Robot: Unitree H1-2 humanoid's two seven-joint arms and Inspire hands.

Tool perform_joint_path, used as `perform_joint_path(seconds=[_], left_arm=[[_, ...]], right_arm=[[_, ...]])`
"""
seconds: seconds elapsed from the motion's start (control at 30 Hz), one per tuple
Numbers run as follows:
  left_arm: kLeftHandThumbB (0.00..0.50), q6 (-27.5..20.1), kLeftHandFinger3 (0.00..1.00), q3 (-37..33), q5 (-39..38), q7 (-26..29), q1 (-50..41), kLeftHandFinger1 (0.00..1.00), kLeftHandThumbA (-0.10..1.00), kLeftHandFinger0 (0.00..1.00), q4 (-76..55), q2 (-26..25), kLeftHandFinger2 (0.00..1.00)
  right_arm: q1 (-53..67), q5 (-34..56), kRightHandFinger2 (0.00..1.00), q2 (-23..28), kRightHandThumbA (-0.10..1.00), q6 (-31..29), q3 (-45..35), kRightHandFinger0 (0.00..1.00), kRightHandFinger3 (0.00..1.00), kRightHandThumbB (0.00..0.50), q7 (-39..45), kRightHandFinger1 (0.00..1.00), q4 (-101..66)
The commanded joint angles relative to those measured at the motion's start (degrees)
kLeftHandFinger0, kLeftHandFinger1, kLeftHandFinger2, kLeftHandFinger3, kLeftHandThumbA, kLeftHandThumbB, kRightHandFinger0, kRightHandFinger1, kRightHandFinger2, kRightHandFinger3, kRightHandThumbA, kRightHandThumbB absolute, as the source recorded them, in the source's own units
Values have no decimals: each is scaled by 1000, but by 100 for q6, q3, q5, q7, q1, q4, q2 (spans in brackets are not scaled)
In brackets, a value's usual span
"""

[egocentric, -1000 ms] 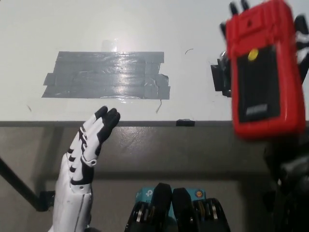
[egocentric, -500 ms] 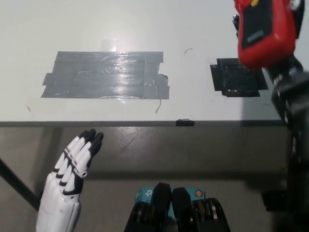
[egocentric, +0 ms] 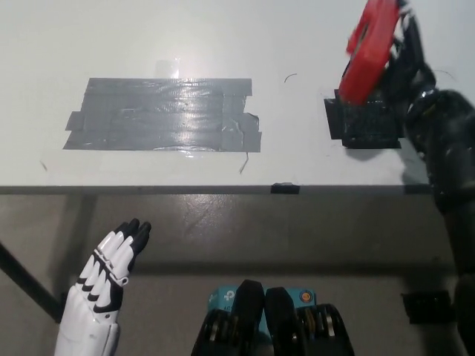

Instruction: The robot first picks the multimeter with right hand and then unfolds the black stand on the back of it using left hand

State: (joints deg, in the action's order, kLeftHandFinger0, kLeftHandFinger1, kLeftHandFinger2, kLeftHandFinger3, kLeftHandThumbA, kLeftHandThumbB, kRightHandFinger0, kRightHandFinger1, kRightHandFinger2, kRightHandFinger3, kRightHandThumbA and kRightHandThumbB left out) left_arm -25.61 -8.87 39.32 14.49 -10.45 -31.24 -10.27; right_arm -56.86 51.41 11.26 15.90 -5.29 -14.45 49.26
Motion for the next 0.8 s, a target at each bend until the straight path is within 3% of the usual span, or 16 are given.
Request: perform_joint_path(seconds=[0.0,0.07,0.23,0.3,0.37,0.4,0.43,0.5,0.53,0.57,0.6,0.63,0.67,0.7,0.73,0.77], left_arm=[[273,-132,1000,125,-130,521,-116,1000,1000,1000,97,-308,1000],[264,-132,1000,129,-172,552,-107,1000,1000,1000,131,-350,1000],[277,-132,1000,107,-173,646,-125,1000,1000,1000,159,-363,1000],[293,-132,1000,118,-312,634,-148,1000,1000,1000,164,-356,1000],[292,-132,1000,177,-180,703,-158,1000,1000,1000,176,-309,1000],[292,-132,1000,188,-134,736,-157,1000,1000,1000,179,-298,1000],[288,-132,1000,179,-122,759,-155,1000,1000,1000,183,-310,1000],[293,-132,1000,145,-172,779,-155,1000,1000,1000,191,-337,1000],[293,-132,1000,132,-210,757,-158,1000,1000,1000,190,-332,1000],[292,-132,1000,129,-184,783,-156,1000,1000,1000,200,-333,1000],[292,-132,1000,117,-183,781,-156,1000,1000,1000,204,-331,1000],[281,-132,1000,76,-187,798,-143,1000,1000,1000,209,-360,1000],[274,-132,1000,66,-168,837,-115,1000,1000,1000,213,-381,1000],[282,-132,1000,91,-208,800,-98,1000,1000,1000,205,-383,1000],[290,-132,1000,101,-230,772,-104,1000,1000,1000,201,-372,1000],[297,-132,1000,132,-256,731,-112,1000,1000,1000,191,-343,1000]], right_arm=[[-1724,-2683,597,591,-100,-2190,1156,0,723,131,-231,195,1139],[-1786,-3115,428,676,-100,-2292,1560,2,583,134,-372,57,1328],[-1888,-3958,402,720,-100,-2466,2366,0,613,168,-991,0,1652],[-1834,-4215,485,771,-100,-2410,2679,0,930,89,-853,15,1634],[-1775,-4100,481,797,-100,-2579,2634,0,712,47,-693,70,1642],[-1769,-4010,490,803,-100,-2581,2570,19,833,46,-650,110,1634],[-1793,-4009,367,807,-100,-2510,2583,1,814,39,-707,51,1669],[-1851,-4077,241,815,-100,-2478,2648,0,620,53,-917,1,1791],[-1863,-4293,134,814,-100,-2598,2780,0,441,85,-1283,0,1854],[-1860,-4326,70,812,-100,-2675,2794,0,420,96,-1377,0,1882],[-1850,-4343,74,789,-100,-2722,2768,0,539,122,-1558,0,1888],[-1824,-4364,10,766,-100,-2879,2722,0,371,128,-1754,0,1879],[-1822,-4487,34,752,-100,-3109,2757,0,226,144,-2002,1,1885],[-1843,-4543,93,727,-100,-3296,2740,0,181,165,-2190,24,1911],[-1832,-4611,280,721,-100,-3425,2741,0,212,188,-2340,89,1926],[-1810,-4762,573,736,-96,-3539,2811,62,473,200,-2519,235,1934]])
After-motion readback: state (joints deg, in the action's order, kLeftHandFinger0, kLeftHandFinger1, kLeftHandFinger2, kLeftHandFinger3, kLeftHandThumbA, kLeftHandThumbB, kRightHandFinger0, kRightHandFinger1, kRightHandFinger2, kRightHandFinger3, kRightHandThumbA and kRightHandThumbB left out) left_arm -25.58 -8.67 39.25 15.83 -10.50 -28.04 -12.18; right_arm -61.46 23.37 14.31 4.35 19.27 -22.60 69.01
